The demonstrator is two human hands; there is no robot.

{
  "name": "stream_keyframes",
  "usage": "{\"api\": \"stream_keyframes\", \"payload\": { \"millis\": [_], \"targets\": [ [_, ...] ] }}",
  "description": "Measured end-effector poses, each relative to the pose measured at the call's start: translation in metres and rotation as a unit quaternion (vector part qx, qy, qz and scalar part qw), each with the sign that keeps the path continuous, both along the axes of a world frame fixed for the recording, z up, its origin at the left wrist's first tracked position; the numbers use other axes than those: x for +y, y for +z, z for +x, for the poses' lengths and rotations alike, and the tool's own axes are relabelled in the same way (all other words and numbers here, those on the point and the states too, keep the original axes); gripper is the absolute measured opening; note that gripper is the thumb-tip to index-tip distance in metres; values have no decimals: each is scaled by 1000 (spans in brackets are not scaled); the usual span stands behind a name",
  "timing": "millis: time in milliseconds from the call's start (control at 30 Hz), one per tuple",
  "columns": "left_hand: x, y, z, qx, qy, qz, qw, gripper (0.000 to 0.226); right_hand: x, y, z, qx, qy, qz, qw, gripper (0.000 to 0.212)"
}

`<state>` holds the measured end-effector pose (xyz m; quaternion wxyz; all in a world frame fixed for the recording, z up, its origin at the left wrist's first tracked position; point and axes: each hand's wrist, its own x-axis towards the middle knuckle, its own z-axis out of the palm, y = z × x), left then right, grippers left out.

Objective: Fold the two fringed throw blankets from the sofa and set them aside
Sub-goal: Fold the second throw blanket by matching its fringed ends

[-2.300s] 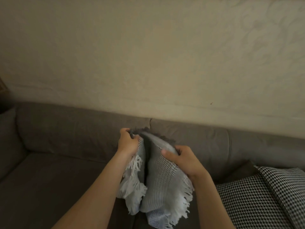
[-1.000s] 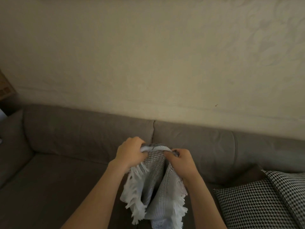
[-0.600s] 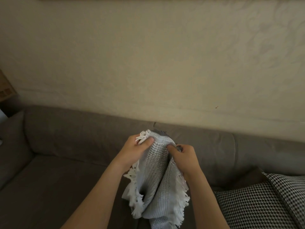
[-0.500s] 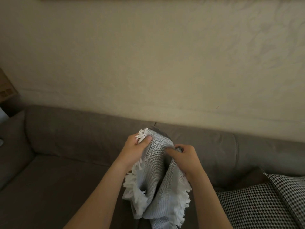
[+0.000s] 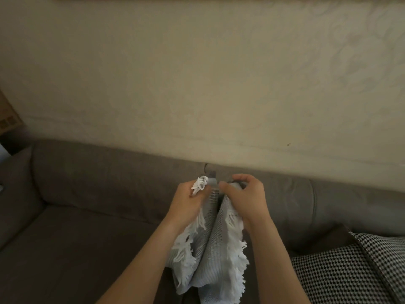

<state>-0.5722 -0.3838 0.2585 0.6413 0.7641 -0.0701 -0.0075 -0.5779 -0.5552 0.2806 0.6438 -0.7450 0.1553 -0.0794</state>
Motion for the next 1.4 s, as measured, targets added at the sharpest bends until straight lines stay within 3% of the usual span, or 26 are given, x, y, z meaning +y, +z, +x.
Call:
{"api": "stream_keyframes", "payload": {
  "millis": [167,433,700,900,1100,1267,1400],
  "targets": [
    [-15,0,-6,-10,6,16,1000,32,21,-5,-2,-31,1,21,999,36],
    [-9,-3,-9,2,10,-11,1000,23,28,-5,-18,-49,22,146,988,52],
    [-15,-3,-12,1,44,-33,998,26,41,-3,-28,-13,35,343,939,45],
    [-19,0,-12,-10,74,-18,997,30,49,-11,-27,0,31,415,909,41],
    [-18,-9,-10,-6,90,-15,996,27,52,-13,-29,-23,-6,333,943,32],
    [-15,-10,-11,-25,122,-31,992,32,43,-16,-22,-37,-114,229,966,25],
    [-14,-13,-11,-54,143,7,988,44,36,-17,-18,-66,-207,86,972,26]
  ]
}}
